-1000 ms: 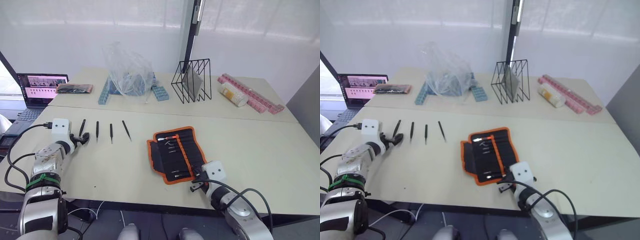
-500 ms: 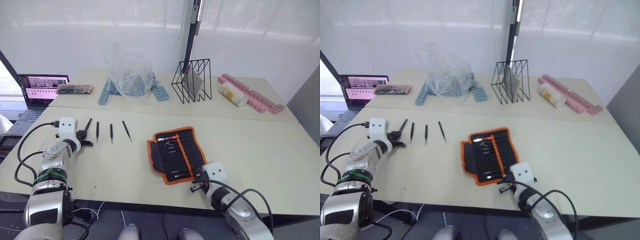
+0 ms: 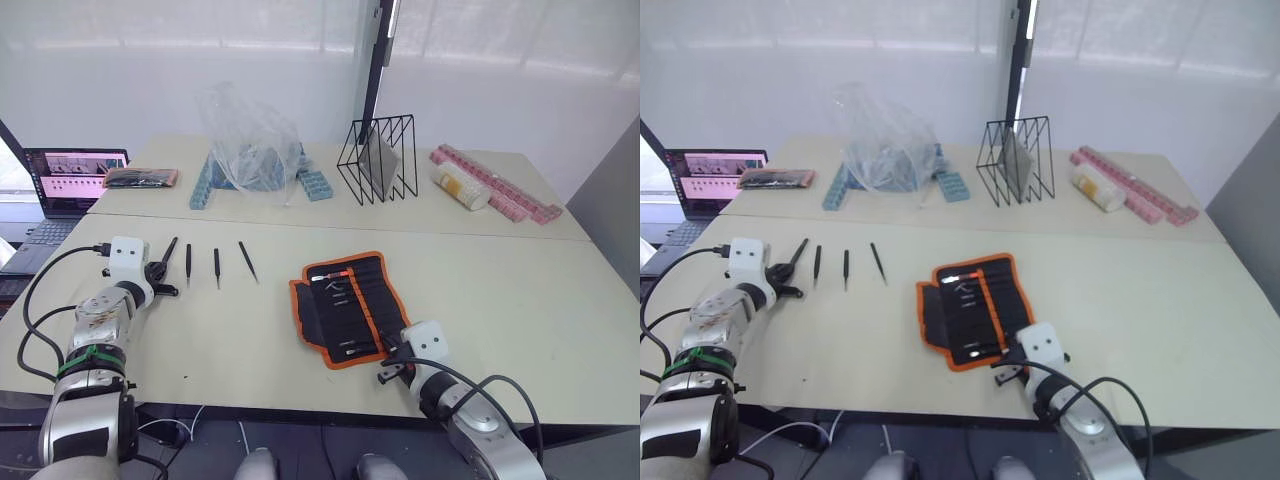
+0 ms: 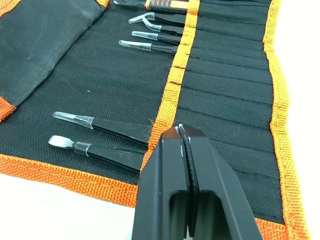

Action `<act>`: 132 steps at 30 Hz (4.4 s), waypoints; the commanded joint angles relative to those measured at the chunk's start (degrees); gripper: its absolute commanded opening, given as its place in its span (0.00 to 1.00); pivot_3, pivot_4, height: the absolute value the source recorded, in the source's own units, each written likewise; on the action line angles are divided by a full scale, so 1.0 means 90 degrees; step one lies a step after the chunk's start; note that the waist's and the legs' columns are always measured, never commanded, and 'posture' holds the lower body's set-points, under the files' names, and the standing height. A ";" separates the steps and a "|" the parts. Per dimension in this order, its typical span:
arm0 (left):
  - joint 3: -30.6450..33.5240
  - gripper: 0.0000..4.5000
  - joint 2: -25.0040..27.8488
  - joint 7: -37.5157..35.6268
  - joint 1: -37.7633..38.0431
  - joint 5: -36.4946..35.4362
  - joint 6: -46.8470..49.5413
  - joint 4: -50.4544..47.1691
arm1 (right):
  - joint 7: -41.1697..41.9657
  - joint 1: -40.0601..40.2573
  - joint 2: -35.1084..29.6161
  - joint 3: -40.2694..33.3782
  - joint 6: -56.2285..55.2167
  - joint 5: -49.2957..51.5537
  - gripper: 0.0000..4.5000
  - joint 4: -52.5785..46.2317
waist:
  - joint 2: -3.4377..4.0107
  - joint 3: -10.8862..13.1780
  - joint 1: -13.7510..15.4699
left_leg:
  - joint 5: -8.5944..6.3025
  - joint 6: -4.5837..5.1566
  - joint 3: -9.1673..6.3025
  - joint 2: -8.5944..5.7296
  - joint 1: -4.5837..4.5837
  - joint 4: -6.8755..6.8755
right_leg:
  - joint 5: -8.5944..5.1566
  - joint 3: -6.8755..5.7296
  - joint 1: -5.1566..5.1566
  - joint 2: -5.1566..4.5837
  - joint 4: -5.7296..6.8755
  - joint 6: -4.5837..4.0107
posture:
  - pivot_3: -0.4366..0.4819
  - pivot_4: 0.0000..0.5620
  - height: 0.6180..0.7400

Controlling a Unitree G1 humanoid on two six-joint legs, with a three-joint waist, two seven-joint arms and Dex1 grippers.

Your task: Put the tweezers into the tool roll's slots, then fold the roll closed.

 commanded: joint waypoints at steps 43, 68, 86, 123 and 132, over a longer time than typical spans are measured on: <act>-0.4994 0.00 -0.0217 -0.3266 -0.1356 -0.0425 0.5094 -0.5824 | -0.0327 0.0077 0.0234 0.0311 0.0361 -0.0358 0.00 -0.0117 | 0.0010 0.0054 -0.0009 | 0.0001 0.0000 -0.0015 -0.0002 -0.0072 0.0010 | 0.0000 0.0023 -0.0057 0.0020 -0.0006 0.0000 | 0.48 0.27 0.74; -0.5201 0.00 -0.1234 -0.3580 -0.1640 0.0376 0.4200 -0.4722 | -0.0363 0.0200 0.0207 0.0408 0.0481 -0.0462 0.00 -0.0218 | 0.0010 0.0053 0.0053 | 0.0002 0.0001 -0.0020 -0.0008 -0.0078 0.0022 | 0.0000 0.0024 -0.0049 0.0020 -0.0005 0.0001 | 0.48 0.27 0.74; -0.5225 0.00 -0.1149 -0.3958 -0.1736 0.0759 0.3828 -0.4616 | -0.0330 0.0197 0.0233 0.0448 0.0421 -0.0469 0.00 -0.0112 | 0.0010 0.0053 0.0006 | 0.0002 0.0002 -0.0024 -0.0007 -0.0077 0.0021 | 0.0000 0.0023 -0.0051 0.0021 0.0005 0.0001 | 0.48 0.27 0.74; -0.4822 0.33 -0.2842 -0.3875 -0.2256 0.1643 0.1536 -0.1588 | -0.0225 0.0356 -0.0059 0.0832 0.1087 -0.0769 0.00 -0.0184 | -0.0005 0.0026 0.0038 | 0.0003 0.0004 -0.0037 -0.0018 -0.0018 0.0026 | -0.0006 0.0024 0.0032 0.0023 -0.0011 0.0011 | 0.48 0.27 0.74; -0.4376 0.98 -0.2038 -0.4273 -0.1864 0.1274 0.2630 -0.3602 | -0.0169 0.0256 -0.0103 0.0778 0.1191 -0.0726 0.00 -0.0014 | 0.0002 0.0030 -0.0036 | 0.0003 0.0005 -0.0041 -0.0010 -0.0024 0.0022 | -0.0005 0.0026 0.0024 0.0033 -0.0008 0.0010 | 0.48 0.27 0.74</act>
